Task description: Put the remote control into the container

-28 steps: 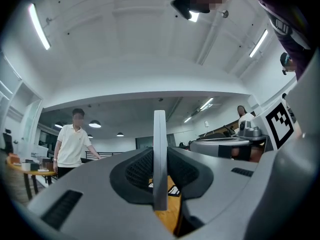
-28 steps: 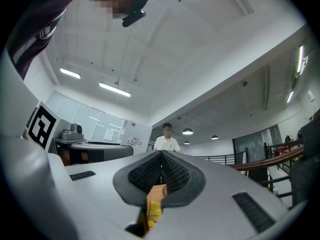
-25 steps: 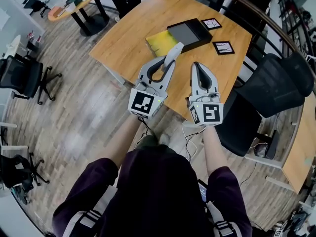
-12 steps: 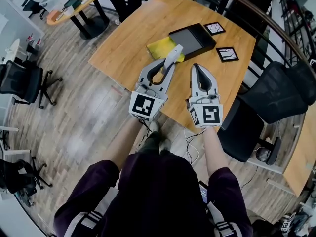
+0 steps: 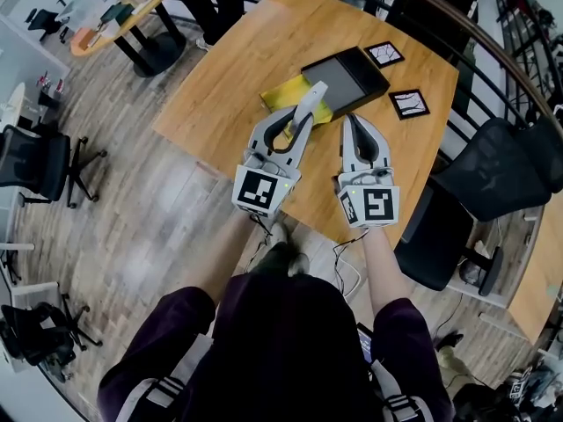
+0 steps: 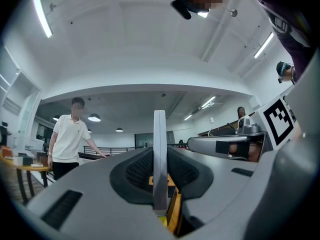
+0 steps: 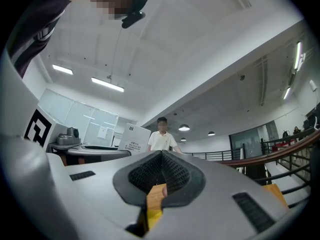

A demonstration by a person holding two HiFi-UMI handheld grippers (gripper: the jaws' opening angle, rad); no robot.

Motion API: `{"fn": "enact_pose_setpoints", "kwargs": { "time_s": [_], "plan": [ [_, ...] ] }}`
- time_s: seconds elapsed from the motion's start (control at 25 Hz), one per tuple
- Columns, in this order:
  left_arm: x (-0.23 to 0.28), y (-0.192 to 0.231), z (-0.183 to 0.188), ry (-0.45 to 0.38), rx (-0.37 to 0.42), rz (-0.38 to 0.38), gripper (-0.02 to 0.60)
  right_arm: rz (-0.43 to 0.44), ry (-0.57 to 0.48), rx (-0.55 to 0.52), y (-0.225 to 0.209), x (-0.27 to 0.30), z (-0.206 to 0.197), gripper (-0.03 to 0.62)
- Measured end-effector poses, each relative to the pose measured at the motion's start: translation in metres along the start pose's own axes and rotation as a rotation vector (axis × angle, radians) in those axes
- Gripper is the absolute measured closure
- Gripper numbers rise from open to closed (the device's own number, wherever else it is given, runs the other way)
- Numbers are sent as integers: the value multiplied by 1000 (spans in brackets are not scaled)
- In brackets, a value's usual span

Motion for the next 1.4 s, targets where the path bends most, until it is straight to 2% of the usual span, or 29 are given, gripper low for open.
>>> {"fn": "enact_pose_setpoints", "kwargs": {
  "time_s": [0.12,0.32,0.64,0.88,1.16,1.4],
  "plan": [
    [12,15,-7,34,0,-19,500,-15,9,-1,-4,18,-4,576],
    [30,38,-13,32,-17,-33,500,-33,22,-15,-7,43,-10,576],
    [56,51,-34,49,-20,-50,500,-48,37,8,-22,66,-33,576],
    [85,61,-81,106,-35,-49,500,-31,61,52,-38,94,-79,576],
    [108,71,-161,180,-56,-37,500,-44,99,115,-60,112,-154,576],
    [117,75,-215,224,-86,-19,500,-48,125,161,-69,121,-206,576]
  ]
}}
Point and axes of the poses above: the fingertips, and each gripper's own axes: x forward along the fingers, y to its left, z out of its top, the point moved 3 cm from there along -x, backward along the fingers, and after that the axes turned 11 degrees about z, right-handed, at the moved point
